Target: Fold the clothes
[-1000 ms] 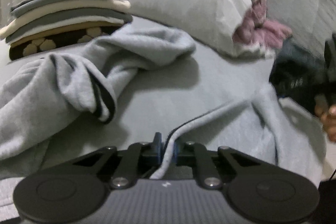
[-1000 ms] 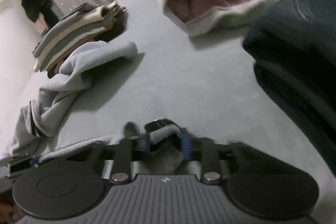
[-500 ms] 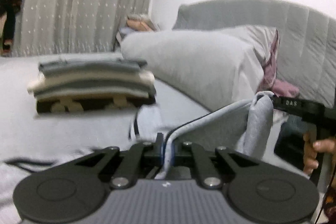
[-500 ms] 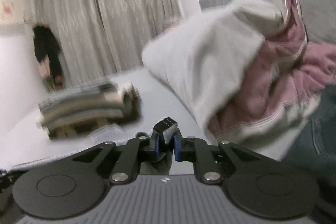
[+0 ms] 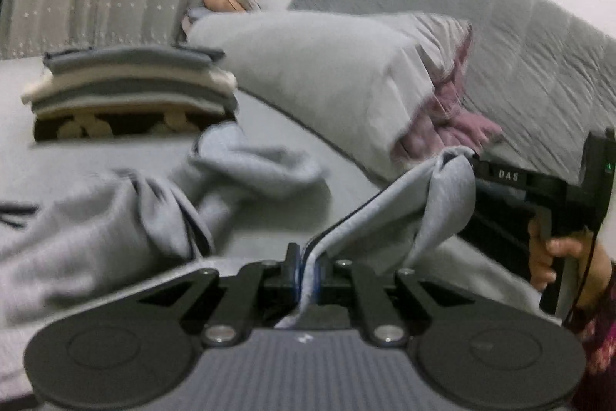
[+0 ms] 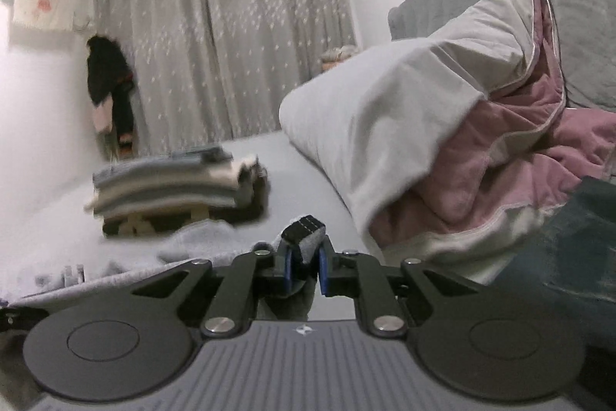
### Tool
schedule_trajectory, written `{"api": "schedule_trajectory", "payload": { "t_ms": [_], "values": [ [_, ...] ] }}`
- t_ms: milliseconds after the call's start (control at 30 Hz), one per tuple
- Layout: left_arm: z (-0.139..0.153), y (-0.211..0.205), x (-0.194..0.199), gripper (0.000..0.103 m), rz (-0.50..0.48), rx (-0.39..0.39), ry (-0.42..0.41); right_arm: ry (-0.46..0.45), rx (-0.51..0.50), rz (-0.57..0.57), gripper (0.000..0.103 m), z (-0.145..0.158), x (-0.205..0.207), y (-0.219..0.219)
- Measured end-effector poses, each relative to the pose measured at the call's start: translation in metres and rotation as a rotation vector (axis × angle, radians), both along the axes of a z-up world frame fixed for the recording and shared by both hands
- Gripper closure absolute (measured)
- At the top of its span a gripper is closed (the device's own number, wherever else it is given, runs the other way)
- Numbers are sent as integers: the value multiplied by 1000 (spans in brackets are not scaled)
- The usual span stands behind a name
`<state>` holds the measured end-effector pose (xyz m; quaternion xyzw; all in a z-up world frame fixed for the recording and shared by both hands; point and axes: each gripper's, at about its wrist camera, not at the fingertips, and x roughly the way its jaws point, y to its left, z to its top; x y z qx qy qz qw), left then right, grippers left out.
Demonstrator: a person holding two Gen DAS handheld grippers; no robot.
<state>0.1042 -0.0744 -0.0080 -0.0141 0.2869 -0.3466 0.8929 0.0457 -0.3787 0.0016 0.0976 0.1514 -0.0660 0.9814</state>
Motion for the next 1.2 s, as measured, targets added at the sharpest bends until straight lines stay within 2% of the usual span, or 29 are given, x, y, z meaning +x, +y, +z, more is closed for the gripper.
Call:
{"api": "schedule_trajectory", "payload": {
  "t_ms": [200,500,733,833,967,1067,1200],
  "values": [
    [-20,1,-37,96,-30,39,49,118,14,55,89,-19,-44,-10],
    [-55,5,-78,96,-59,99,139,315,-88,147,89,-45,-99,0],
    [-66,16,-97,96,-84,122,171,454,-142,213,85,-49,-133,7],
    [-65,19,-103,96,-89,124,184,470,-141,224,80,-44,-143,6],
    [-67,28,-109,94,-98,111,209,461,-129,237,67,-34,-152,4],
    [-68,36,-110,93,-93,83,244,443,-116,255,64,-23,-158,2],
    [-61,45,-111,81,-92,62,270,402,-94,250,54,-12,-164,-6]
  ]
}}
